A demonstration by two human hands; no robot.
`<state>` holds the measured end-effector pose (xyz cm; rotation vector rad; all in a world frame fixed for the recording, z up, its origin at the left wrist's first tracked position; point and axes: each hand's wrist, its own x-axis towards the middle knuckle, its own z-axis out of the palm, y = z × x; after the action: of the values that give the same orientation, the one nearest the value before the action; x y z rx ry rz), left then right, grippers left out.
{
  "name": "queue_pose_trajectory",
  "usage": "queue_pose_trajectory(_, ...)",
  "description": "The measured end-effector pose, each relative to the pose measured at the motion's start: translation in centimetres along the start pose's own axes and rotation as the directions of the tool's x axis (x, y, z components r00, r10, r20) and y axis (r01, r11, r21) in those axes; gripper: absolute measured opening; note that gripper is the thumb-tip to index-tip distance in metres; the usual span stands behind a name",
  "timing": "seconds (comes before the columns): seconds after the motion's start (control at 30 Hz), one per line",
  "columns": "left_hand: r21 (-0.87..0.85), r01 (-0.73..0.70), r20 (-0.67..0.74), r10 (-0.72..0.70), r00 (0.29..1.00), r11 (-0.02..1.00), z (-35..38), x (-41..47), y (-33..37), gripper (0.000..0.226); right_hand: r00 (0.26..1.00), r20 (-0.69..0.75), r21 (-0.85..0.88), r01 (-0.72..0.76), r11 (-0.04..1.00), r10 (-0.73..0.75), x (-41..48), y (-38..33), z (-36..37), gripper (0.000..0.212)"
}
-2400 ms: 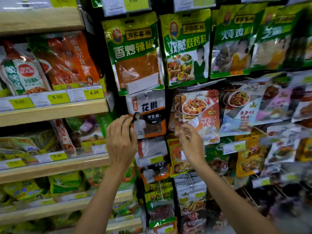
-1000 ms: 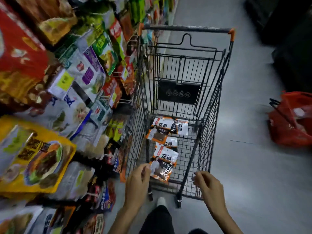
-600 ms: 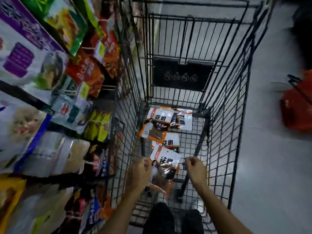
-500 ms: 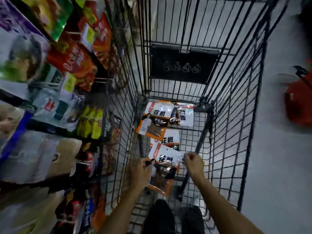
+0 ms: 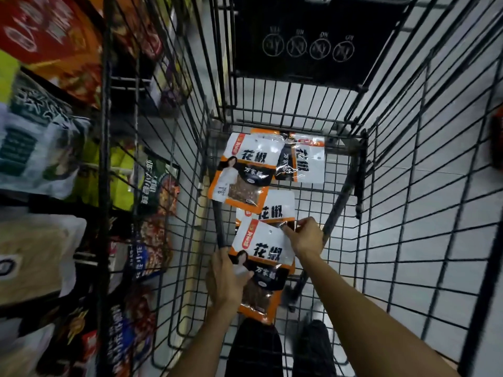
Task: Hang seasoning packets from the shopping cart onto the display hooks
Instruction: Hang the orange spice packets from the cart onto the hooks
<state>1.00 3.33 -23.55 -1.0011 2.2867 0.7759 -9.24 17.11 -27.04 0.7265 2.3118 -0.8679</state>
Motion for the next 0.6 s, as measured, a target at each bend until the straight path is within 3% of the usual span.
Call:
queue_pose_trajectory(0.3,-0.170,0.072,-0.036,-0.079,0.996,0.983,-0.2,0.4,-2.0,0.067,0.997,-0.053,-0.082,-0.063,0.995,0.058,-0.8,-1.8,0.8,0.050)
queue_pose_trajectory(0.43,-0.122,0.084,-0.064,-0.092,0.994,0.989,-0.1,0.3,-2.1,0.064,0.994,-0.024,-0.163,-0.108,0.981,0.106,-0.9,-2.7,1.9,0.053)
queue_pose_trajectory(0.6,-0.178,0.091,-0.049,-0.101,0.994,0.980,-0.1,0.1,-2.5,0.066,0.990,-0.115,-0.141,-0.098,0.985,0.082,-1.0,-2.5,1.8,0.031)
